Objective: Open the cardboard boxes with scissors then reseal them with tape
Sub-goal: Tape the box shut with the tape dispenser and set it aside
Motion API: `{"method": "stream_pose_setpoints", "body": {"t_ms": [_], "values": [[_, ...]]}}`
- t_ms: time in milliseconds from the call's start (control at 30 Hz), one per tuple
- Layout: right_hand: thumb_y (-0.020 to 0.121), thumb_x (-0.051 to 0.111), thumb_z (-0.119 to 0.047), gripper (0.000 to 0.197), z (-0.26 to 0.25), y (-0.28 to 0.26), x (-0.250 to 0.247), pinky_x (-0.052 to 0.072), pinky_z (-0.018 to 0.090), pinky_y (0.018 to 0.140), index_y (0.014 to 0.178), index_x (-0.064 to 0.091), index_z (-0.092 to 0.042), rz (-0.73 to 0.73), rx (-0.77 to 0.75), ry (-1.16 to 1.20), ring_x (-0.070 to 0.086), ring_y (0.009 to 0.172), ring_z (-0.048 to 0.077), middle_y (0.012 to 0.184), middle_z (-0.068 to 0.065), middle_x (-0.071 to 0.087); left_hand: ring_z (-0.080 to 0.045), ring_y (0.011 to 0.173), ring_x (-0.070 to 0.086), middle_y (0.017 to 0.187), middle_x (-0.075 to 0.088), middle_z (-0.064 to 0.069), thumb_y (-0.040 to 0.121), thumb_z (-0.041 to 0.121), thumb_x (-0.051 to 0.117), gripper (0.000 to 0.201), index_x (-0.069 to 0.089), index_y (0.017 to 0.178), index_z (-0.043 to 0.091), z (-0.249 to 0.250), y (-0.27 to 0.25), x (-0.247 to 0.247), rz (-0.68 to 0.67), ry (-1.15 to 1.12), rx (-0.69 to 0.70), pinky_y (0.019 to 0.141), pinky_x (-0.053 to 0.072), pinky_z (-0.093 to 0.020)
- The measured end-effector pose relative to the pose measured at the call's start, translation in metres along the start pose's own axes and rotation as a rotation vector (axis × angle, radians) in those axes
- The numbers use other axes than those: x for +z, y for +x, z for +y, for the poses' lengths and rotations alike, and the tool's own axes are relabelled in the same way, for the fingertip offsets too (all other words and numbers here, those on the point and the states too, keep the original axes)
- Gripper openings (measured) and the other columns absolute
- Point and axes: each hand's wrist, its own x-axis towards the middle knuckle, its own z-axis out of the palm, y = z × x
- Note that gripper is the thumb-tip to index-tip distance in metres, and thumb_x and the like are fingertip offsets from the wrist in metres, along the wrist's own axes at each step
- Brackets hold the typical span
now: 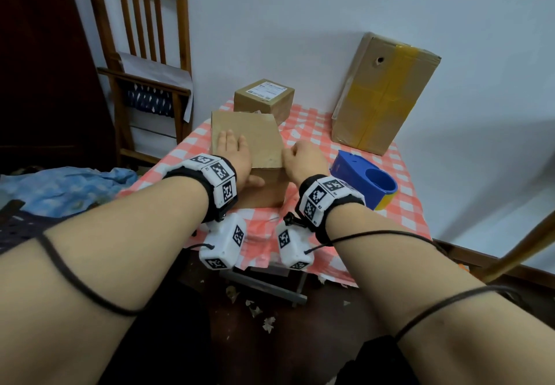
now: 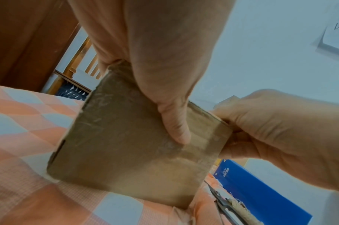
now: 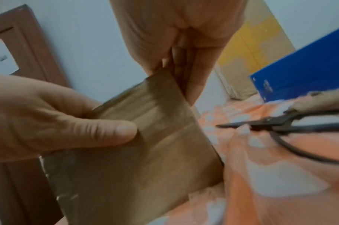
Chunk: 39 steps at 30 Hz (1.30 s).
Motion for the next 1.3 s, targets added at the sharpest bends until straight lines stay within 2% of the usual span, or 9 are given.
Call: {"method": "stream_pose_setpoints", "body": {"t_ms": [100, 200, 400, 600, 733, 900, 1033, 1167, 1300], "values": [[0.092, 0.05, -0.033, 0.025, -0.004, -0.004, 0.003, 0.049, 0.034, 0.075, 0.096, 0.052, -0.008, -0.081, 0.055, 0.079, 0.058, 0.088, 0.027, 0.095, 0.01, 0.058, -0.031, 0.146, -0.015, 0.157, -0.014, -0.02, 0.089, 0.046, 0.06, 0.102, -0.009, 0.151, 0.002, 0.0, 0.002, 0.0, 0.002, -0.002, 0.0, 0.118, -0.009, -0.037], [0.077, 0.067, -0.053, 0.074, -0.009, -0.008, 0.008, 0.051, 0.035, 0.082, 0.127, 0.042, -0.005, -0.108, 0.132, 0.207, 0.06, 0.102, 0.027, 0.113, 0.008, 0.059, -0.03, 0.146, -0.014, 0.158, -0.013, -0.02, 0.092, 0.04, 0.059, 0.097, -0.008, 0.151, 0.003, 0.0, 0.002, 0.0, 0.008, -0.016, -0.006, 0.119, -0.008, -0.038], [0.097, 0.041, -0.028, 0.027, -0.003, 0.001, -0.002, 0.048, 0.035, 0.075, 0.101, 0.056, -0.006, -0.042, -0.015, -0.048, 0.058, 0.088, 0.029, 0.097, 0.012, 0.061, -0.033, 0.146, -0.013, 0.157, -0.013, -0.022, 0.086, 0.05, 0.061, 0.106, -0.007, 0.151, 0.001, 0.002, -0.001, -0.001, 0.01, 0.019, 0.0, 0.118, -0.006, -0.038], [0.078, 0.062, -0.06, 0.07, -0.011, -0.006, 0.004, 0.051, 0.038, 0.084, 0.124, 0.047, -0.009, -0.108, 0.075, 0.057, 0.061, 0.1, 0.029, 0.111, 0.008, 0.062, -0.033, 0.146, -0.012, 0.157, -0.012, -0.022, 0.087, 0.049, 0.061, 0.104, -0.007, 0.15, 0.002, 0.0, 0.002, 0.0, 0.011, 0.007, 0.004, 0.119, -0.006, -0.039], [0.098, 0.042, -0.034, 0.035, -0.008, -0.003, -0.004, 0.043, 0.033, 0.075, 0.114, 0.054, -0.005, -0.074, -0.028, -0.133, 0.059, 0.099, 0.03, 0.112, 0.013, 0.062, -0.032, 0.146, -0.012, 0.158, -0.012, -0.02, 0.086, 0.049, 0.061, 0.105, -0.007, 0.151, 0.002, 0.002, -0.002, 0.0, 0.014, -0.003, -0.007, 0.119, -0.006, -0.037], [0.096, 0.045, -0.018, 0.021, -0.014, -0.007, -0.007, 0.049, 0.034, 0.077, 0.107, 0.055, -0.004, -0.149, 0.0, -0.022, 0.058, 0.089, 0.027, 0.109, 0.014, 0.062, -0.032, 0.146, -0.013, 0.157, -0.013, -0.021, 0.088, 0.045, 0.062, 0.104, -0.008, 0.151, 0.001, 0.001, -0.001, -0.001, 0.0, -0.004, -0.006, 0.118, -0.006, -0.038], [0.082, 0.07, -0.041, 0.06, -0.014, -0.014, -0.006, 0.049, 0.028, 0.077, 0.122, 0.045, -0.005, -0.2, 0.051, 0.22, 0.057, 0.097, 0.019, 0.107, 0.004, 0.057, -0.03, 0.146, -0.015, 0.158, -0.015, -0.019, 0.09, 0.036, 0.062, 0.099, -0.009, 0.151, 0.003, 0.001, 0.001, -0.001, -0.002, -0.031, -0.018, 0.119, -0.006, -0.038], [0.092, 0.057, -0.027, 0.019, -0.003, -0.011, -0.014, 0.055, 0.042, 0.077, 0.089, 0.053, -0.008, -0.212, -0.044, 0.076, 0.065, 0.088, 0.031, 0.091, 0.014, 0.065, -0.031, 0.146, -0.015, 0.158, -0.015, -0.019, 0.087, 0.047, 0.063, 0.106, -0.009, 0.151, 0.003, 0.002, -0.001, -0.001, -0.009, -0.015, -0.021, 0.119, -0.006, -0.038], [0.09, 0.046, -0.012, 0.02, -0.005, -0.012, -0.013, 0.056, 0.049, 0.077, 0.072, 0.052, -0.007, -0.197, -0.025, 0.093, 0.066, 0.085, 0.038, 0.08, 0.016, 0.062, -0.031, 0.146, -0.015, 0.157, -0.015, -0.019, 0.086, 0.049, 0.063, 0.108, -0.01, 0.151, 0.003, 0.002, 0.0, -0.001, -0.007, -0.008, -0.024, 0.119, -0.005, -0.039]]}}
